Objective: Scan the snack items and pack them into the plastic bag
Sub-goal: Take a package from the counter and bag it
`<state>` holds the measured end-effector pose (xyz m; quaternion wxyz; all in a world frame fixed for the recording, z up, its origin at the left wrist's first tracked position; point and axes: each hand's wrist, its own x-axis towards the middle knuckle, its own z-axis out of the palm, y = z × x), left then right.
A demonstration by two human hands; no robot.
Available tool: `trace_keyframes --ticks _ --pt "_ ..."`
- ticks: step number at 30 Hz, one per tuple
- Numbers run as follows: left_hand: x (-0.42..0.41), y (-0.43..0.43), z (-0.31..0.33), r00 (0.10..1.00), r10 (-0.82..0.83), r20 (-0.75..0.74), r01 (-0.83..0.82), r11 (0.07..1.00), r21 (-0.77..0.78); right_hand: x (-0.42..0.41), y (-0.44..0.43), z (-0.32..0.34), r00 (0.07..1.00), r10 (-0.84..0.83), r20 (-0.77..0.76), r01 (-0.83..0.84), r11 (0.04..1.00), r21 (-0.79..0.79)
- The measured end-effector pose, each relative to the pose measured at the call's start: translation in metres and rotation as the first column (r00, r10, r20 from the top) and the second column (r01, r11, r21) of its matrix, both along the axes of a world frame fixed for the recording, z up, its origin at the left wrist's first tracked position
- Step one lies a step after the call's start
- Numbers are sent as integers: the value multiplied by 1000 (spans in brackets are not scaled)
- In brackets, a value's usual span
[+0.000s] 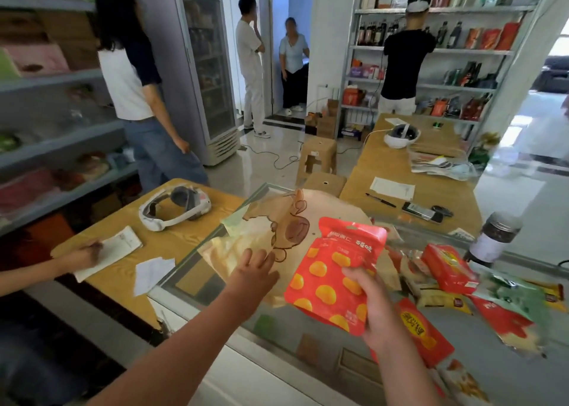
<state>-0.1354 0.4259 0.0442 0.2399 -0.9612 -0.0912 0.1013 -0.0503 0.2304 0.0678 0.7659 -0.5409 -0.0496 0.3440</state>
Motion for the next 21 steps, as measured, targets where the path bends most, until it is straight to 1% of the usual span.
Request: trace_keyframes --ticks 2,4,5,6,8,10,12,13,14,15,16,18,19,21 --pt "3 2 3 1000 0 18 0 1000 6 4 1 0 996 85 28 -86 996 8" --pt "6 4 7 992 25 126 -20 999 -39 9 -1 -2 983 176 49 -176 984 3" --pt "7 5 12 981 62 182 -48 996 -78 13 -2 -2 975 214 54 -213 977 -11" --pt "8 3 21 961 133 242 -95 982 -162 16 -2 -1 963 261 65 -260 965 -33" --pt "15 -1 37 882 247 401 -120 941 -316 24 -2 1 913 390 117 -378 918 -118" --pt "22 -4 60 761 359 540 -110 892 -439 29 -7 3 835 534 129 -508 840 -191" --pt "28 -7 82 645 393 656 -28 869 -493 28 -15 6 741 667 75 -633 731 -255" --pt "31 -9 91 606 399 688 3 864 -504 28 -18 6 719 693 52 -657 702 -274" --pt "34 -10 100 577 402 711 23 862 -506 28 -19 11 721 693 32 -660 699 -276" --pt "37 -10 106 555 405 727 30 863 -504 27 -18 16 754 657 10 -635 733 -243" --pt "40 -10 112 546 402 735 28 868 -496 28 -15 24 812 582 -39 -577 792 -200" --pt "44 -10 122 551 371 747 24 888 -459 39 -8 39 933 343 -112 -356 926 -125" --pt "46 -9 126 559 343 755 25 903 -429 47 -5 45 968 222 -116 -233 969 -84" --pt "49 -7 130 581 294 759 27 925 -379 60 -3 62 996 37 -82 -37 999 4"
